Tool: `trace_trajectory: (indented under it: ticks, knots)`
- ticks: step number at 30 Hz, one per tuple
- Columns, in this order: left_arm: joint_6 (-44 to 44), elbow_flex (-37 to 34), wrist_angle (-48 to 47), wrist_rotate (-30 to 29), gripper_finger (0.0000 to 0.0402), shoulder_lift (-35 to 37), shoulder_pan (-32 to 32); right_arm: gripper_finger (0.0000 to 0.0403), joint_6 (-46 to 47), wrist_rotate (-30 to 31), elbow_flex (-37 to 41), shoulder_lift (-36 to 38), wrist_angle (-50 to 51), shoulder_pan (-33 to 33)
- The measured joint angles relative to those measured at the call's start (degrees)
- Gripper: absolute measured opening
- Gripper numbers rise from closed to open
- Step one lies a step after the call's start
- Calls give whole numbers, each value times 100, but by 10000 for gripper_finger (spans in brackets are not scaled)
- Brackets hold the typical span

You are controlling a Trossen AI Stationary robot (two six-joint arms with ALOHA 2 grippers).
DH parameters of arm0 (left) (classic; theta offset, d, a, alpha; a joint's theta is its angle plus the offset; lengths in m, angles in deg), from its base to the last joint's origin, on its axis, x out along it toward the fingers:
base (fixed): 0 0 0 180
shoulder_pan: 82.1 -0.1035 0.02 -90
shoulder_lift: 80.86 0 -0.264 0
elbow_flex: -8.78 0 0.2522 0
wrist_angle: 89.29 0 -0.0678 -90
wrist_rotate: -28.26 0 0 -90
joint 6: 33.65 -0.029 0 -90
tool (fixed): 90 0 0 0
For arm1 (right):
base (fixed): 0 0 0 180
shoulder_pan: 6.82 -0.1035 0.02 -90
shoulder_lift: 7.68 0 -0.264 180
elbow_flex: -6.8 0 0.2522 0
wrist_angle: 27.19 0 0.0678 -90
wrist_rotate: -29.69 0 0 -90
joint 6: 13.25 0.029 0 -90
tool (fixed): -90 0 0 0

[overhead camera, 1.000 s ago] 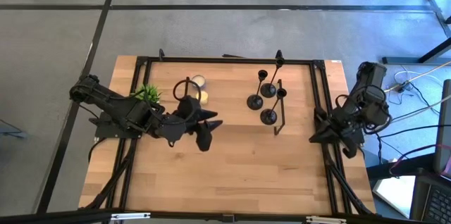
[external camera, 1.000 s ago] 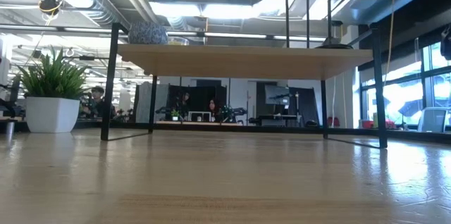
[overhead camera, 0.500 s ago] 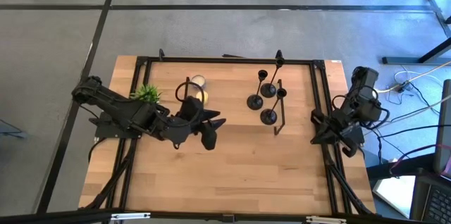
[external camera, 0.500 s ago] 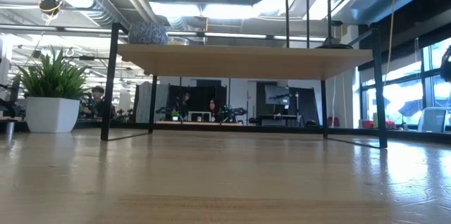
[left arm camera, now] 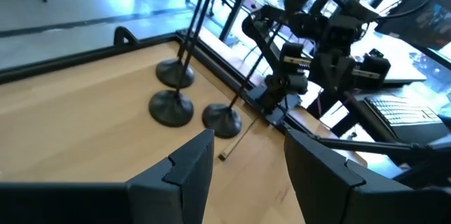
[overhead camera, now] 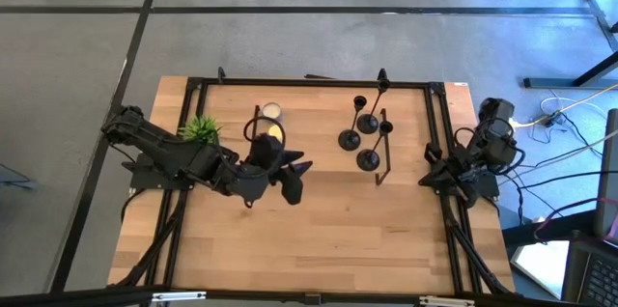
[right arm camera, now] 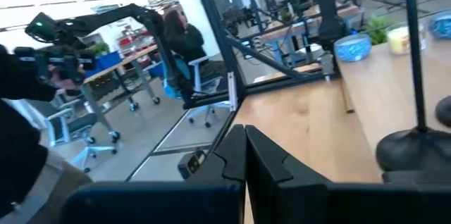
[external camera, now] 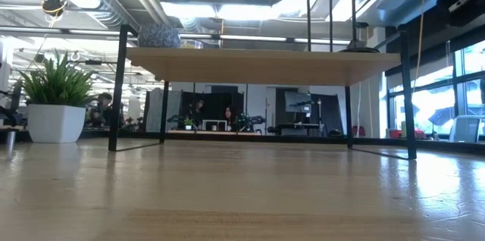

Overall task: Pick & Place candle stick holders
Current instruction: Return to Home Position

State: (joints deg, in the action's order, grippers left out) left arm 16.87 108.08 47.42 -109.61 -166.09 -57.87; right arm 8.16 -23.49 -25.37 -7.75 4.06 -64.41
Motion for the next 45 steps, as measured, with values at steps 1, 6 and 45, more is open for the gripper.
trace_trajectory:
  ticks: [1,6,45]
  knots:
    - [-23,0,1,-35,171,4,0,0,3,-90,0,1,-9,44]
    - [-55,-2,3,-36,171,9,-44,0,26,-472,0,0,-30,263]
    - [-26,-9,16,-112,171,18,-76,0,477,-1150,0,-2,972,2806]
